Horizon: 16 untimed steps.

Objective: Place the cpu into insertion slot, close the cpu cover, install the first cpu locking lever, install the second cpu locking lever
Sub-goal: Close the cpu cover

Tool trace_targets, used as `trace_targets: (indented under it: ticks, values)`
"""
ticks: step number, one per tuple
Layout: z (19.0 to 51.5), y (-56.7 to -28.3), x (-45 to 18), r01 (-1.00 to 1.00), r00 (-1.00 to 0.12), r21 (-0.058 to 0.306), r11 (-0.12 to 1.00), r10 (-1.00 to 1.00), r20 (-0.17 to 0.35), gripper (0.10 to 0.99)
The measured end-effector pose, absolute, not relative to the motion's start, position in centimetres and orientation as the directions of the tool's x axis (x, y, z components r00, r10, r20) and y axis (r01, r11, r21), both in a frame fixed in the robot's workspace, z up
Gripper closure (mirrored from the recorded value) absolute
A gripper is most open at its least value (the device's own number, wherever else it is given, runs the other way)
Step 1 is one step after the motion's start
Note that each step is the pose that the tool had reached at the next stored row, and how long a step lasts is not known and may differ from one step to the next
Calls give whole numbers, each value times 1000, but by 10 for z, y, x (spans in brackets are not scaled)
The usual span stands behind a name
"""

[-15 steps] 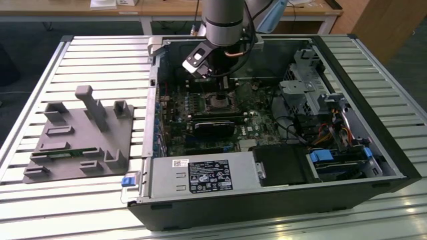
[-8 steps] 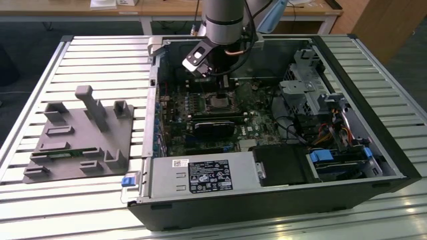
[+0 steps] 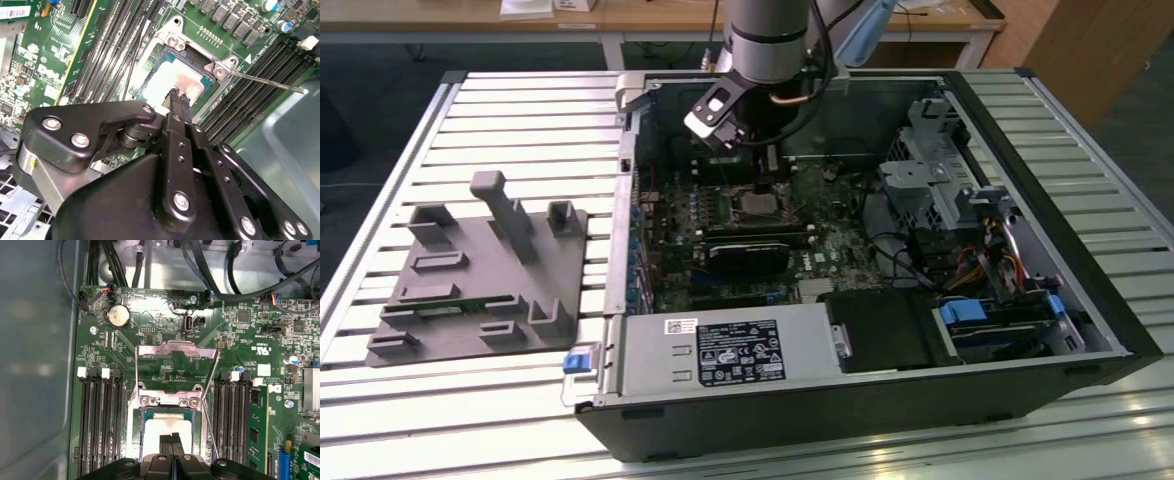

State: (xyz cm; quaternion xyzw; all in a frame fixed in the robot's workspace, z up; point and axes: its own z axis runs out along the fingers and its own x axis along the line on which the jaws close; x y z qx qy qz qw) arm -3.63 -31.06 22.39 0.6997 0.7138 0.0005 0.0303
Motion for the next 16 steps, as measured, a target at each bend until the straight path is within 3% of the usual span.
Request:
trace_targets:
  ticks: [16]
  values:
    - [275,-311,-36,999,-19,43,21,999,-43,980]
